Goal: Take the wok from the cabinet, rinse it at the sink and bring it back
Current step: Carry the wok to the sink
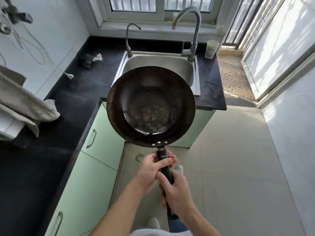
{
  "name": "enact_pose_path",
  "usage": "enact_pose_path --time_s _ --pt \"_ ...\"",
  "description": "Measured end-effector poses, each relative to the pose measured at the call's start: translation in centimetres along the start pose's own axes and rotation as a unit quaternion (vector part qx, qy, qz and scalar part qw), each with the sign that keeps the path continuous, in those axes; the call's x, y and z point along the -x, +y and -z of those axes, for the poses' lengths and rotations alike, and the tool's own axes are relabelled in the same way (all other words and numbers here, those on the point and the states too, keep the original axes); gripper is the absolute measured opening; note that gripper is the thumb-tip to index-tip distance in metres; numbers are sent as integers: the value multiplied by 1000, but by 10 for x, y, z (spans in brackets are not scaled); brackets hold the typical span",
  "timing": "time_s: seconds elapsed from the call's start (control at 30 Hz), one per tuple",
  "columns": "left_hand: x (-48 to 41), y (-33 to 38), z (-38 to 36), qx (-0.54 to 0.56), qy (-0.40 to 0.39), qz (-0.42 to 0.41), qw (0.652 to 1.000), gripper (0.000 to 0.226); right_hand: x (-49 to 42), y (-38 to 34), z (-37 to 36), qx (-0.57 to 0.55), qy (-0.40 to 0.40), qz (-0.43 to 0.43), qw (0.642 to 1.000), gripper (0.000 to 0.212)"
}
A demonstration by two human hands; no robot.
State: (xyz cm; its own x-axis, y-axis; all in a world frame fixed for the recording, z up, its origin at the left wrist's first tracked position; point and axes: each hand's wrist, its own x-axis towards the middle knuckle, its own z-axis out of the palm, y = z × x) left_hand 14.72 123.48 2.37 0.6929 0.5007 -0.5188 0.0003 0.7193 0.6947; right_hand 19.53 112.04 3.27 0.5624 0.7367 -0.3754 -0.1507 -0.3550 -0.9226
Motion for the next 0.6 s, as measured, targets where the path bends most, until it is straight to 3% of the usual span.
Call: enact_pose_path --time_s 0.6 --pt "-250 144 -51 58 97 14 993 29 -290 -95 57 63 -56 -8 996 35"
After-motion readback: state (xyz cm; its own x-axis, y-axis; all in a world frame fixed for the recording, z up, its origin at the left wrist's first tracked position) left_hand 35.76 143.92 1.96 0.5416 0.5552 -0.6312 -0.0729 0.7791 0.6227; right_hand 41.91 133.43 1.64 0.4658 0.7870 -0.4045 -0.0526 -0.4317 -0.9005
